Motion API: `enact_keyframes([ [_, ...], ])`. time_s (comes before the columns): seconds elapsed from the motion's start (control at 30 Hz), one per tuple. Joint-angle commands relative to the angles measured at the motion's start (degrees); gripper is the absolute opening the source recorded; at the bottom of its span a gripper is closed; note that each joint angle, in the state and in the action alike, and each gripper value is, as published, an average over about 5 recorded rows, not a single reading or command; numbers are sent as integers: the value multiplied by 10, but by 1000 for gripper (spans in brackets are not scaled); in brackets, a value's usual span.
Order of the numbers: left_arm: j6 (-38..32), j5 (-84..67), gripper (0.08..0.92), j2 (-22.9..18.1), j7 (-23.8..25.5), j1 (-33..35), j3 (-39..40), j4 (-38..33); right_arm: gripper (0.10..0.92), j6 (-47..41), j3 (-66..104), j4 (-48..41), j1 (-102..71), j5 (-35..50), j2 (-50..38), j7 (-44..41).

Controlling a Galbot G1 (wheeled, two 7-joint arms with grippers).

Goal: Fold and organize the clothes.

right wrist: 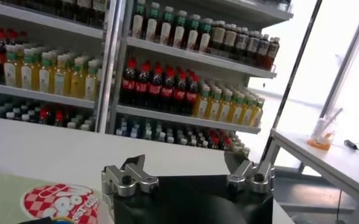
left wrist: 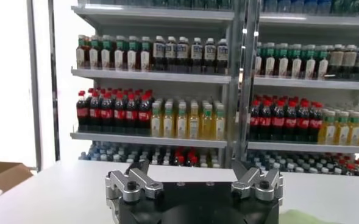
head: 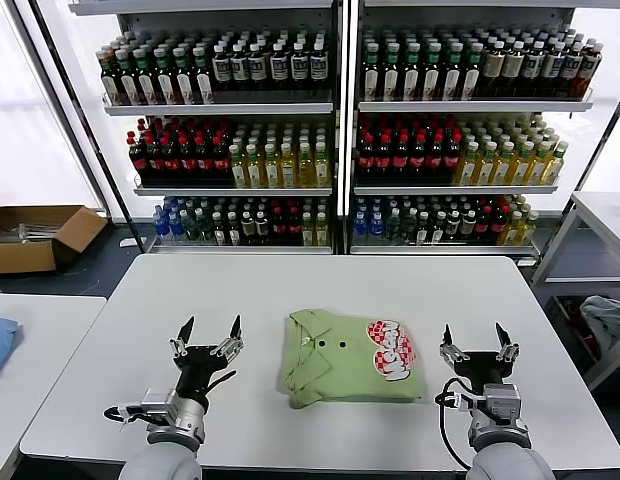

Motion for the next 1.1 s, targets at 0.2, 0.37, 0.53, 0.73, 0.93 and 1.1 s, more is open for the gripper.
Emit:
enact_keyframes([
  [0.2, -21, 5, 823, 6, 13, 1, -36, 9, 823, -1, 23, -4, -10, -15, -8, -30],
  [0.37, -25, 4, 823, 1, 18, 7, -39, 5, 823, -6, 32, 2, -14, -20, -4, -47],
  [0.53, -16, 33, 823, 0, 33, 12, -31, 1, 823, -7, 33, 8, -22, -26, 4, -54],
  [0.73, -6, 35, 823, 0, 32, 10, -25, -3, 823, -5, 32, 7, -28, -29, 5, -52],
  [0.93, -1, 34, 823, 0, 29, 6, -28, 3, 823, -4, 31, 6, -28, -28, 4, -53],
  [1.1, -1, 32, 823, 0, 27, 2, -30, 8, 823, -4, 27, 1, -24, -28, 4, -53],
])
